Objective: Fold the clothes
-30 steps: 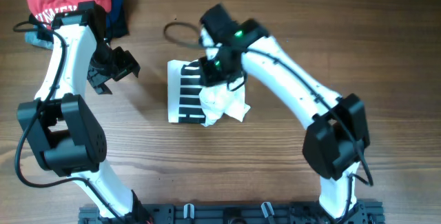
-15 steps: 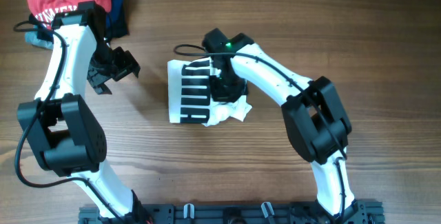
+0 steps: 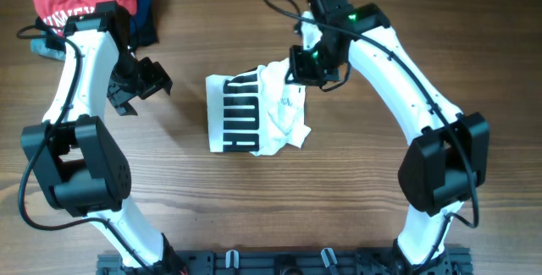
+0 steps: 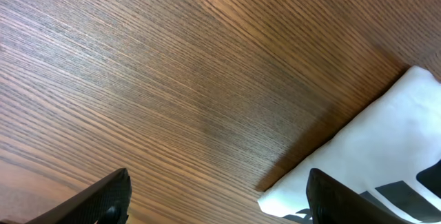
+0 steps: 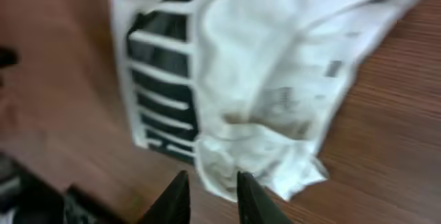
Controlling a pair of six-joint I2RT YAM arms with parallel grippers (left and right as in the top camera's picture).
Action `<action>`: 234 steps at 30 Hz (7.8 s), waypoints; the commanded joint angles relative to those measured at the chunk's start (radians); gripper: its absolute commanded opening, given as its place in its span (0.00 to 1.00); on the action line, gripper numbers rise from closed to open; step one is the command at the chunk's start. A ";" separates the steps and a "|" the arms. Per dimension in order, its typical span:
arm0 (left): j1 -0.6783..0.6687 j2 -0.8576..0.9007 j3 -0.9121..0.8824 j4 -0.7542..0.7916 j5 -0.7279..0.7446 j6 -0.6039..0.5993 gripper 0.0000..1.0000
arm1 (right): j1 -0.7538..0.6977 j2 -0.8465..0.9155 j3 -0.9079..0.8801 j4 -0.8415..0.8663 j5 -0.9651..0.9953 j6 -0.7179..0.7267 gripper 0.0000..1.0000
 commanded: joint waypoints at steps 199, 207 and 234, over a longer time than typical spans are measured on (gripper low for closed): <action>0.112 -1.901 -0.307 -0.153 0.497 0.293 1.00 | -0.052 -1.564 -0.874 0.033 0.472 0.706 1.00; 0.112 -1.901 -0.307 -0.153 0.497 0.293 1.00 | -0.052 -1.560 -0.874 0.023 0.472 0.902 1.00; 0.112 -1.901 -0.307 -0.153 0.497 0.293 1.00 | -0.421 -1.990 -1.715 1.061 0.418 0.121 1.00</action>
